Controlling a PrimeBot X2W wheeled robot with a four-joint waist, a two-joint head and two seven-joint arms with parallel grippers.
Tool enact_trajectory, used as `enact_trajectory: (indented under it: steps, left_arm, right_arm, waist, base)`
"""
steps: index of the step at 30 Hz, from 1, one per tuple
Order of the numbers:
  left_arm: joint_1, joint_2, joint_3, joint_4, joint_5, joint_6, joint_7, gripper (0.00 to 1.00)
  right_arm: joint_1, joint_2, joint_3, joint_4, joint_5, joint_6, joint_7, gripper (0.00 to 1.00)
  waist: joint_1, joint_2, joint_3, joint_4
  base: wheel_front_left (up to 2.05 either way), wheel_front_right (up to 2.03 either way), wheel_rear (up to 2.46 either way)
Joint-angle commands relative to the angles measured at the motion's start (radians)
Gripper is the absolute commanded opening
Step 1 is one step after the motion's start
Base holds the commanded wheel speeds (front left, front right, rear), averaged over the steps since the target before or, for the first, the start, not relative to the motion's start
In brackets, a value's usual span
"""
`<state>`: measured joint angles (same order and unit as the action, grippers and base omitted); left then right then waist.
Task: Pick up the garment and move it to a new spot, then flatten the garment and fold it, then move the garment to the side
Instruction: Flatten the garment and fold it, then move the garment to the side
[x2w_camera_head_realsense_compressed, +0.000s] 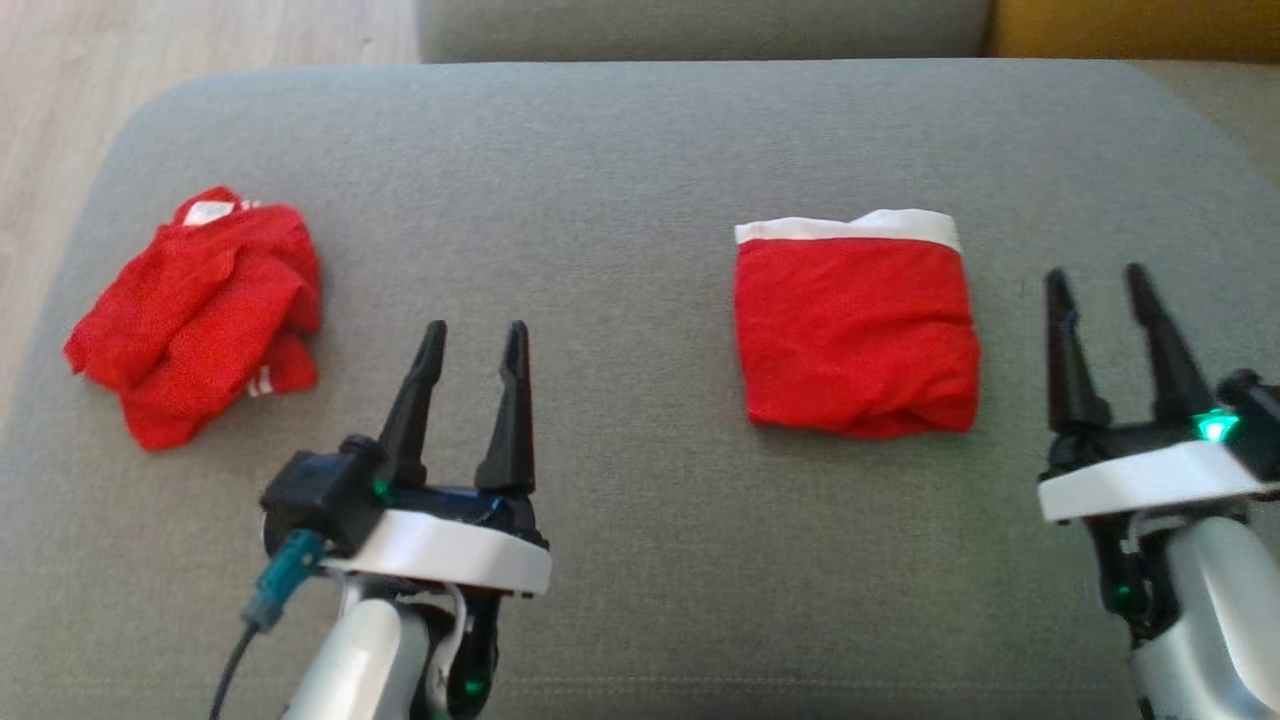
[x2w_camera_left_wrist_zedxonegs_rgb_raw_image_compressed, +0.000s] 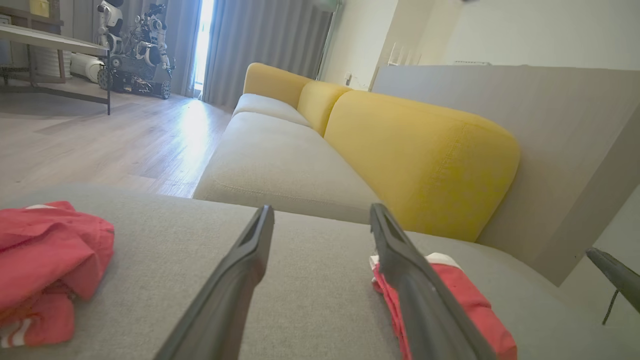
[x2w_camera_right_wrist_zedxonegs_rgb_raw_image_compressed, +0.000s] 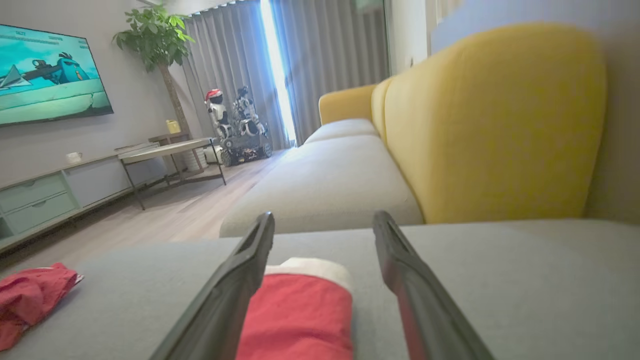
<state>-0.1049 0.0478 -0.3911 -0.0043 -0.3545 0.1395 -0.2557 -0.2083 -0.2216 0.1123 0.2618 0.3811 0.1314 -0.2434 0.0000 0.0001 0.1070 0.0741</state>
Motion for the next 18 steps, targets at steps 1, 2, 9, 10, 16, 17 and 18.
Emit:
enact_trajectory:
  steps: [1, 2, 9, 10, 16, 17, 18]
  left_arm:
    - [-0.032, 0.002, 0.045, -0.04, -0.011, -0.003, -0.006, 1.0]
    - [-0.034, 0.002, 0.051, -0.043, -0.011, -0.004, -0.006, 1.0]
    - [-0.024, 0.002, 0.072, -0.037, 0.013, -0.01, -0.006, 1.0]
    - [-0.021, 0.002, 0.069, -0.032, 0.026, -0.012, -0.006, 1.0]
    - [0.004, 0.002, 0.055, -0.016, 0.034, -0.006, -0.006, 1.0]
    - [0.006, 0.002, 0.054, -0.016, 0.034, -0.005, -0.006, 1.0]
    - [0.008, 0.002, 0.053, -0.015, 0.034, -0.006, -0.006, 1.0]
  right_arm:
    - [-0.003, 0.006, -0.003, -0.051, -0.029, -0.001, -0.013, 1.0]
    - [0.01, 0.017, -0.023, -0.076, -0.06, -0.001, -0.015, 1.0]
    - [0.087, 0.084, -0.086, -0.191, -0.205, -0.001, -0.018, 1.0]
    - [0.097, 0.093, -0.095, -0.2, -0.217, -0.001, -0.018, 1.0]
    - [0.135, 0.129, -0.117, -0.228, -0.268, -0.001, -0.018, 1.0]
    - [0.138, 0.133, -0.119, -0.228, -0.271, -0.001, -0.018, 1.0]
    - [0.14, 0.136, -0.121, -0.229, -0.273, -0.001, -0.018, 1.0]
  waist:
    - [0.0, -0.0001, -0.007, -0.014]
    - [0.0, -0.0001, -0.009, -0.02]
    - [0.0, -0.0001, -0.015, -0.053]
    - [0.0, -0.0001, -0.016, -0.055]
    - [0.0, -0.0001, -0.012, -0.061]
    - [0.0, -0.0001, -0.011, -0.06]
    - [0.0, -0.0001, -0.01, -0.06]
  base:
    - [0.0, 0.0, 0.0]
    - [0.0, 0.0, 0.0]
    - [0.0, 0.0, 0.0]
    - [0.0, 0.0, 0.0]
    - [0.0, 0.0, 0.0]
    - [0.0, 0.0, 0.0]
    - [0.0, 0.0, 0.0]
